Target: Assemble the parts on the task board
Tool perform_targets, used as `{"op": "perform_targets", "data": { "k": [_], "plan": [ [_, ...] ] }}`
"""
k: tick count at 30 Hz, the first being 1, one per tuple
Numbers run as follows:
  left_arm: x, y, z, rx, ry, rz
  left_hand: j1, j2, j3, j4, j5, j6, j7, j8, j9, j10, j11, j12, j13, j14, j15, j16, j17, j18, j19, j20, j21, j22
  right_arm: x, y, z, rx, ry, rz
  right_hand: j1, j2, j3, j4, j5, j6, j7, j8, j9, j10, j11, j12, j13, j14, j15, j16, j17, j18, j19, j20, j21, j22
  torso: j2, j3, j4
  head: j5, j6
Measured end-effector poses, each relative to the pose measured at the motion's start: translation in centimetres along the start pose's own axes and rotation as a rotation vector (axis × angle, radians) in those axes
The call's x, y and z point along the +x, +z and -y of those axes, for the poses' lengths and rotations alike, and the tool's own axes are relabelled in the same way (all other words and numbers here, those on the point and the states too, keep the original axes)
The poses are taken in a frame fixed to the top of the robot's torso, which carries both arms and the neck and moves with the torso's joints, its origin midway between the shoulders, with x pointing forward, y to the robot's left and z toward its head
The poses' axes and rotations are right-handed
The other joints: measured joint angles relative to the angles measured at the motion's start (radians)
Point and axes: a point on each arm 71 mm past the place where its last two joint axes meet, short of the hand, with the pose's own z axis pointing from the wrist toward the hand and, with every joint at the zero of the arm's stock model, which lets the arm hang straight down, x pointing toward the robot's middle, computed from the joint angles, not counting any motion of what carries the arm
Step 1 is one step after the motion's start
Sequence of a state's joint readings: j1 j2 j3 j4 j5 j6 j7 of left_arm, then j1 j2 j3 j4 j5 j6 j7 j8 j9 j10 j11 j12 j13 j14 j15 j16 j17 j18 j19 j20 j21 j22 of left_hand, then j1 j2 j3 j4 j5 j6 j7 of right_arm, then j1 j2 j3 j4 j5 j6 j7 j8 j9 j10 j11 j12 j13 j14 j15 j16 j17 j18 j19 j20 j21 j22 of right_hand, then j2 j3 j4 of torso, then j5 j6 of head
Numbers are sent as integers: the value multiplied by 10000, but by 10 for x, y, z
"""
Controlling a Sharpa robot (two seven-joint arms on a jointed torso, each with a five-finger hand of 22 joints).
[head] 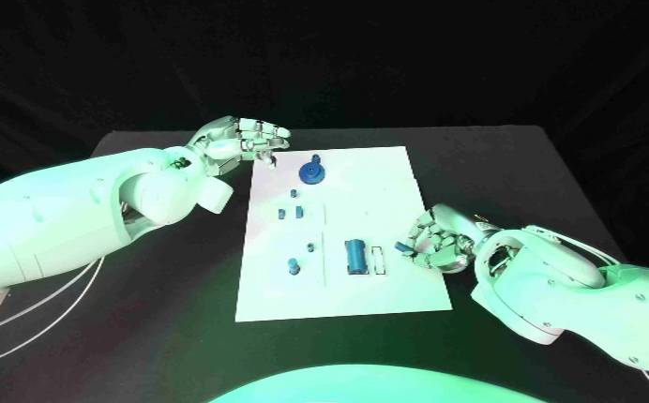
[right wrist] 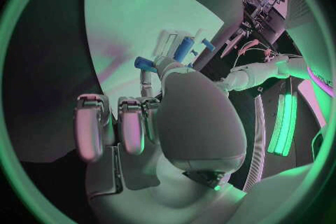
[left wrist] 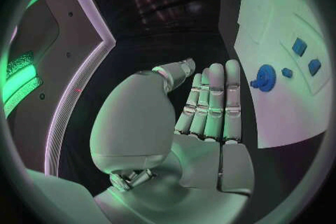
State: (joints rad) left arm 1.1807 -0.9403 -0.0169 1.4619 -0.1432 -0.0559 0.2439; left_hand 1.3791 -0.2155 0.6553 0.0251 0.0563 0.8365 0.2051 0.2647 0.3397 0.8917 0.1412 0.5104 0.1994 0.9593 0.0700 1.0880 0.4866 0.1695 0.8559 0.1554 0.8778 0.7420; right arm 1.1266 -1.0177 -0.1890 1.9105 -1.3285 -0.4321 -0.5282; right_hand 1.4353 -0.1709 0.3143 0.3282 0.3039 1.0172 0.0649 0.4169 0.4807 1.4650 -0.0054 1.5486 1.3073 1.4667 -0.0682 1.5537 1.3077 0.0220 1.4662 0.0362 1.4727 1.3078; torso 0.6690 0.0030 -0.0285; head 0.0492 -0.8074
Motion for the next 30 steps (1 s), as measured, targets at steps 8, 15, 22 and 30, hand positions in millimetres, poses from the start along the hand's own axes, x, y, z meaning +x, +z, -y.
{"op": "perform_targets", "data": {
  "k": [8, 15, 22, 30],
  "plan": [
    [0, 0, 0, 1, -5, -7, 0, 0, 0, 0, 0, 0, 0, 0, 0, 1, 0, 0, -8, 0, 0, 0, 1, 1, 39, 39, 1, 1, 9, 6, -12, 48, 777, -332, -510, -74, 705, -436, -125, -31, 28, 1, 16, 0, 1, 0, 0, 0, 0, 0, -1, 0, 0, 0, 0, -1, 1, -7, -6, -30, -3],
    [3, 0, 0, 2, -34, -78, 0, 0, 28, 28, 0, 0, 0, 0, 1, 1, 0, 0, -8, 0, 0, 0, 1, 0, 39, 39, 1, 1, 26, 10, -16, 212, 897, -904, -1068, -55, 866, -456, -463, -36, 33, 93, 238, 0, 1, 0, 0, 0, 1, 0, -1, 0, 0, 0, -72, -2, 3, -3, -3, -21, -12],
    [3, 0, 0, -10, -41, -76, 0, 0, 28, 28, 0, 0, 0, 0, 1, 1, 0, 0, -8, 0, 0, 0, 1, 1, 39, 38, 1, 1, 35, 14, -20, 333, 811, -1133, -1393, -29, 903, -442, -463, -27, 24, 138, 265, 0, 1, 0, 0, 0, 0, 0, -2, 0, 0, 0, -72, -3, 3, 5, -9, -4, -33],
    [3, 0, 0, -32, -30, -65, 0, 0, 28, 28, 0, 0, 0, 0, 1, 1, 0, 0, -8, 0, 0, 0, 2, 1, 38, 38, 1, 2, 34, 19, -22, 389, 563, -930, -1727, -58, 945, -400, -383, 50, -49, 205, 263, 37, -35, 43, 0, -24, -23, 0, -2, 0, 0, 0, -71, -4, 5, 10, -8, -26, -51]
  ]
}}
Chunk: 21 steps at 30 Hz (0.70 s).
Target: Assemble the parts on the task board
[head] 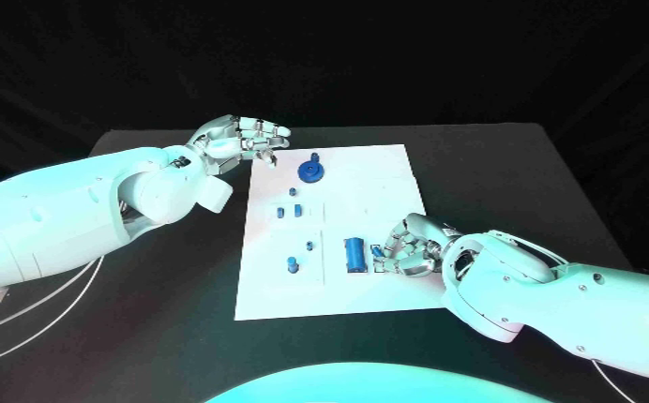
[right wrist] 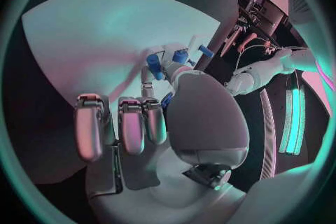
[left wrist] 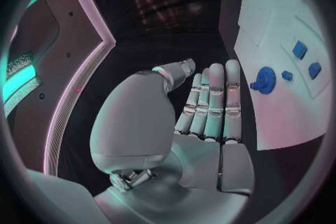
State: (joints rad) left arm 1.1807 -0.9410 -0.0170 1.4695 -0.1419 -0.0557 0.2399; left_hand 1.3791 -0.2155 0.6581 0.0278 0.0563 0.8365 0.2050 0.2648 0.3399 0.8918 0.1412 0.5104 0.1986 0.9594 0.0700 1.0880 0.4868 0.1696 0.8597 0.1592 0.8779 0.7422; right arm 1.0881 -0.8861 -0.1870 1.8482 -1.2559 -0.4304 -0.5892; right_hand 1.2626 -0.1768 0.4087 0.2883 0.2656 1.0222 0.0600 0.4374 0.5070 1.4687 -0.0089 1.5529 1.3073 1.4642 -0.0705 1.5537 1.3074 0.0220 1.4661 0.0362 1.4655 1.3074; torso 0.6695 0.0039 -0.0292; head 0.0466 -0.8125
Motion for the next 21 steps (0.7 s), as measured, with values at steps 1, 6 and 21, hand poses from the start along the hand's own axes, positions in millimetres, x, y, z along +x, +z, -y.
{"op": "perform_targets", "data": {
  "k": [1, 6, 21],
  "plan": [
    [0, 0, 0, -3, 1, 1, 0, 0, 0, 0, 0, 0, 0, 0, 0, 0, 0, 0, 0, 0, 0, 0, 0, -1, 0, 0, 0, 0, 0, 0, 0, 0, -32, 29, -39, 19, 1, 1, 1, 15, -15, 0, -1, 0, 0, 0, 0, -14, -14, 0, 0, 0, 0, 0, 0, 0, 1, 0, 0, -4, -1],
    [0, 0, 0, -16, 5, 10, 0, 0, 0, 0, 0, 0, 0, 0, 0, 0, 0, 0, 1, 0, 0, 0, 0, 0, 0, 0, 0, 0, 0, 1, -1, -1, -171, 165, -290, 30, 2, 2, 5, 64, -63, 43, -7, -34, -35, -1, 0, 23, -51, 0, 0, 0, 0, 0, 0, 0, 2, 2, 2, -14, -2],
    [-1, 0, 0, -38, 8, 20, 0, 0, 0, 0, 0, 0, 0, 0, 0, 0, 0, 0, -7, 0, 0, 0, 0, -1, 0, -1, 0, 0, 1, 1, -2, -22, -395, 221, -903, 122, 41, 41, -319, 162, -160, 200, 68, -35, -35, -2, 0, 23, -50, 0, -1, 0, 0, -75, 1, -1, 2, 2, 3, -7, 1]
  ]
}}
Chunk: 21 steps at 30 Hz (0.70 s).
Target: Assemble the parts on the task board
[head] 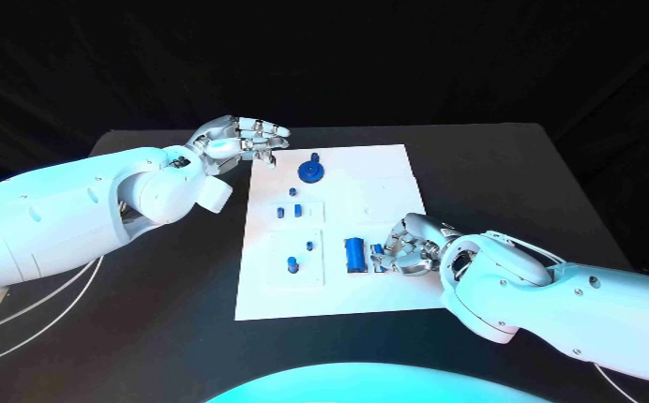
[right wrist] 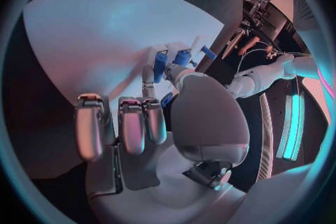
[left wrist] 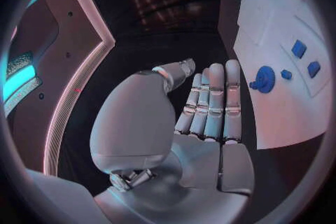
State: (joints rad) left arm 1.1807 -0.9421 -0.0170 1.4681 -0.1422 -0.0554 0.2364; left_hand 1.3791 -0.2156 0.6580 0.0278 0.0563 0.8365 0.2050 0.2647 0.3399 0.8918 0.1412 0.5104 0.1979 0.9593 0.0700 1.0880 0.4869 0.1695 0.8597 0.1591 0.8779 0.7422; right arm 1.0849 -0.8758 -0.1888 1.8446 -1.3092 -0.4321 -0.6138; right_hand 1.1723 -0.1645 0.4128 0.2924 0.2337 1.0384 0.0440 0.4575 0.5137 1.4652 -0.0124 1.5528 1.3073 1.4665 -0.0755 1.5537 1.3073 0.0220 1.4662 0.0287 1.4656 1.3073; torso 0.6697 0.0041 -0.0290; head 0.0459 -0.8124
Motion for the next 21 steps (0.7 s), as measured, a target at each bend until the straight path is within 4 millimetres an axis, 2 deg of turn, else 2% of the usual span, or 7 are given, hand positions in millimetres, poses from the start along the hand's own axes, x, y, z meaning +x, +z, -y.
{"op": "perform_targets", "data": {
  "k": [5, 10, 15, 18, 21],
  "plan": [
    [0, 0, 0, -8, -3, 1, 0, 0, 0, 0, 0, 0, 0, -16, 0, 0, 0, 0, 0, 0, 0, 0, 0, 0, 0, 0, 0, -2, 1, 0, 0, 1, -74, -68, -324, -33, 14, 13, -145, -21, 22, 73, -29, 0, 0, 0, 0, 0, 0, 0, 0, 0, 0, 0, 0, 8, -1, -7, -1, 0, 0],
    [0, 0, 0, -17, -7, 7, 0, 0, 0, 0, 0, 0, 0, -37, 0, 0, 0, 0, 1, 0, 0, 0, 1, 0, 0, 0, 0, -9, 2, 0, -1, -6, -127, -139, -823, -139, -299, -6, -987, -34, 35, 74, -60, 0, 0, 0, 0, 0, 0, 0, 0, 0, 0, 0, 0, 7, -1, -7, 0, -6, 7],
    [-1, 0, 0, -23, -7, 23, -39, 39, 28, 28, 0, 0, 0, -37, 0, 0, 0, 0, 1, 0, 0, 0, 1, 0, 0, 0, -38, -9, 2, 0, -1, -22, -149, -160, -920, -133, -560, 3, -1177, -36, 38, 73, -78, 0, 1, 0, 0, 0, 1, 0, -1, 1, 0, 1, 0, 7, -3, -6, 0, 0, 7],
    [-1, -1, 0, -25, -10, 27, -40, 40, 28, 28, 0, 0, 0, -37, 0, 0, 0, 0, 1, 0, 0, 0, 1, 0, 0, 0, -38, -9, 2, 0, -1, -28, -159, -163, -921, -135, -593, 8, -1137, -36, 38, 73, -80, 0, 1, 0, 0, 0, 1, 0, 8, 0, 0, 1, 0, 6, -4, -9, 0, 8, 6],
    [-1, -1, 0, -28, -13, 32, -39, 40, 28, 28, 0, 0, 0, -37, 0, 0, 0, 0, 1, 0, 0, 0, 0, 0, 0, 0, -38, -9, 2, 0, 0, -40, -165, -165, -1066, -198, -834, -18, -181, -36, 38, 73, -84, 0, 1, -1, 0, 0, 1, 0, 8, 0, 0, 1, 0, 6, -6, -8, -1, 16, -6]
  ]
}}
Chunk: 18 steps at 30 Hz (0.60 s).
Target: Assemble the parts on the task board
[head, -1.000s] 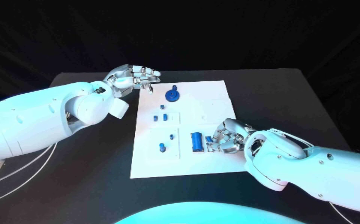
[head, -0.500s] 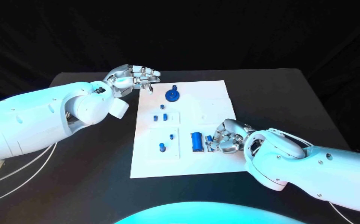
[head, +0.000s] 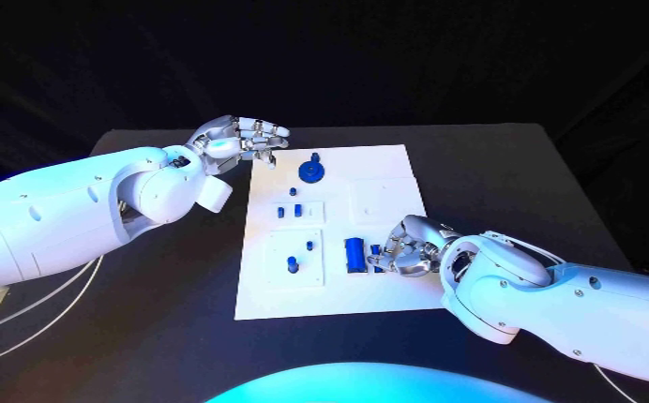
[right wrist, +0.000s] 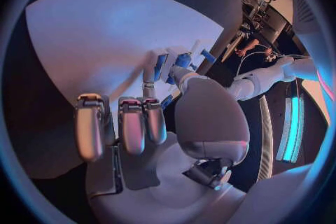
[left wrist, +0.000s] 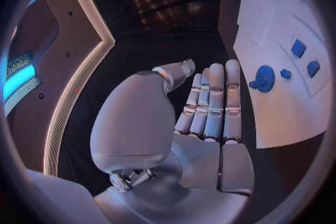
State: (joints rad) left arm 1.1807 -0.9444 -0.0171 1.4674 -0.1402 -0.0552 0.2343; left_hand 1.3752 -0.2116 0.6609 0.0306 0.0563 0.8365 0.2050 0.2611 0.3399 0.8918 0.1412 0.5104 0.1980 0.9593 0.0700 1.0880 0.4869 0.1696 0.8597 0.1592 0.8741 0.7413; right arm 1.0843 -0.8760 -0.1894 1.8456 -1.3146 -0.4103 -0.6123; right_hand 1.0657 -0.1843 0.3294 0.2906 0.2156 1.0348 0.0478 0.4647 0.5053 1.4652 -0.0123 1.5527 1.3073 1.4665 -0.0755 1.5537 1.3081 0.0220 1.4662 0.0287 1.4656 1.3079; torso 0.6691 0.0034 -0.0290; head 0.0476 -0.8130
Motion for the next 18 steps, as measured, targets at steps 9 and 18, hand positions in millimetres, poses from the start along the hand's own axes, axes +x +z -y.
{"op": "perform_targets", "data": {
  "k": [9, 18],
  "plan": [
    [0, 0, 0, -6, -8, 9, 0, 0, 0, 0, 0, 0, 0, 0, 0, 0, 0, 0, 1, 0, 0, 0, -8, 0, 0, 0, 0, 1, -2, -2, 4, -6, 8, 43, 0, 0, -11, 4, 150, 0, -1, -1, -4, 0, 0, 0, 0, 0, 0, 0, -1, 0, 0, 0, -18, -1, 0, 7, -5, 5, -8],
    [-1, 0, 0, -11, -6, 32, 0, 0, 0, 0, 0, 0, 0, 0, 0, 0, 0, 0, -12, 0, 0, 0, -8, 0, 0, 0, 0, -9, -8, -4, 14, -102, 3, 160, 1338, -242, -334, -289, -929, -84, 82, 37, -4, 0, 0, -58, 8, 0, 1, 0, -2, 1, 0, 1, -114, -2, -3, 9, -11, 3, 5]
  ]
}}
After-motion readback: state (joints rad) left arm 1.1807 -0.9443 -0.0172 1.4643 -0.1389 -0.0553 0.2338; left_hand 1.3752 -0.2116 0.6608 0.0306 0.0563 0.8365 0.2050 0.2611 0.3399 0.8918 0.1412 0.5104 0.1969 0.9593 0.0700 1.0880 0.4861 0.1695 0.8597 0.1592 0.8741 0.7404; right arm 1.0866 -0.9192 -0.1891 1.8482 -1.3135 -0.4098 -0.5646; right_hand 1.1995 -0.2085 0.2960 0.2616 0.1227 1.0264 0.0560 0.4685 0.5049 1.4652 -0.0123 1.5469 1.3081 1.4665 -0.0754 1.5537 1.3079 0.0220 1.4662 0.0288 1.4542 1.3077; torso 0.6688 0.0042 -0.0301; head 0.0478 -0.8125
